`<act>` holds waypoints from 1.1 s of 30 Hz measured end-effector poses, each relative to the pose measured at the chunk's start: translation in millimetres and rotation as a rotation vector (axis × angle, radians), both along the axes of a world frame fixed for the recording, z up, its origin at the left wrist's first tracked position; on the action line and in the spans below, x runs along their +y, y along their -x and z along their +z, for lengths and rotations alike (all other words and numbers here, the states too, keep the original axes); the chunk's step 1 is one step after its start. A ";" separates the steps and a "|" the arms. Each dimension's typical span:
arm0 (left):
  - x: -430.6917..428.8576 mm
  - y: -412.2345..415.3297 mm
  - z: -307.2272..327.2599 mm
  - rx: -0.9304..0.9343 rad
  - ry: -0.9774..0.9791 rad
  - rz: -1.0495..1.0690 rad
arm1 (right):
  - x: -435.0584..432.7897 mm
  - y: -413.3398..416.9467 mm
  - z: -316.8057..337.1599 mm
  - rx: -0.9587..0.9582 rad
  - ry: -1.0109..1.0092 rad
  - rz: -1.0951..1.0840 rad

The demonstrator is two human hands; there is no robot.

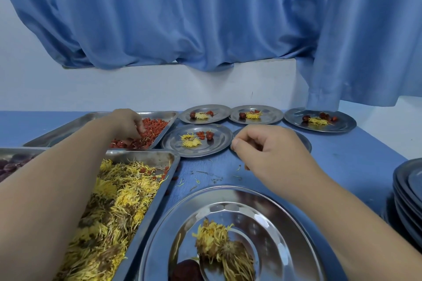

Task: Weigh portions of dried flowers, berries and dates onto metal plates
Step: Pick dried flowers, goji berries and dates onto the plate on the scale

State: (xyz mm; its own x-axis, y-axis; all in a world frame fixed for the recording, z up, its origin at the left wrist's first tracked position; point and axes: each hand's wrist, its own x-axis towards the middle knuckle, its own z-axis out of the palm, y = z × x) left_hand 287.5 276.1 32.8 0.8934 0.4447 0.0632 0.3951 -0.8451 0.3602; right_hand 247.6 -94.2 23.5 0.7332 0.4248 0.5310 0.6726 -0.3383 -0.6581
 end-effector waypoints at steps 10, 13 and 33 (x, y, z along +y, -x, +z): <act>-26.6 34.7 29.4 -0.184 0.269 -0.158 | -2.8 4.5 13.0 -0.020 -0.031 0.001; -54.9 55.0 41.7 -0.199 0.393 -0.266 | -6.8 6.9 22.8 0.003 -0.089 0.013; -229.8 128.3 31.7 0.156 0.103 -0.780 | -23.1 22.8 59.0 -0.044 -0.141 0.003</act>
State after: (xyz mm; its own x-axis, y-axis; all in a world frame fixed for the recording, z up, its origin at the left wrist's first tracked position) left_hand 159.2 46.3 64.6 0.9442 -0.3150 -0.0958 -0.2436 -0.8641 0.4405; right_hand 224.8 -117.3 82.5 0.7064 0.3457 0.6176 0.7031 -0.2422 -0.6686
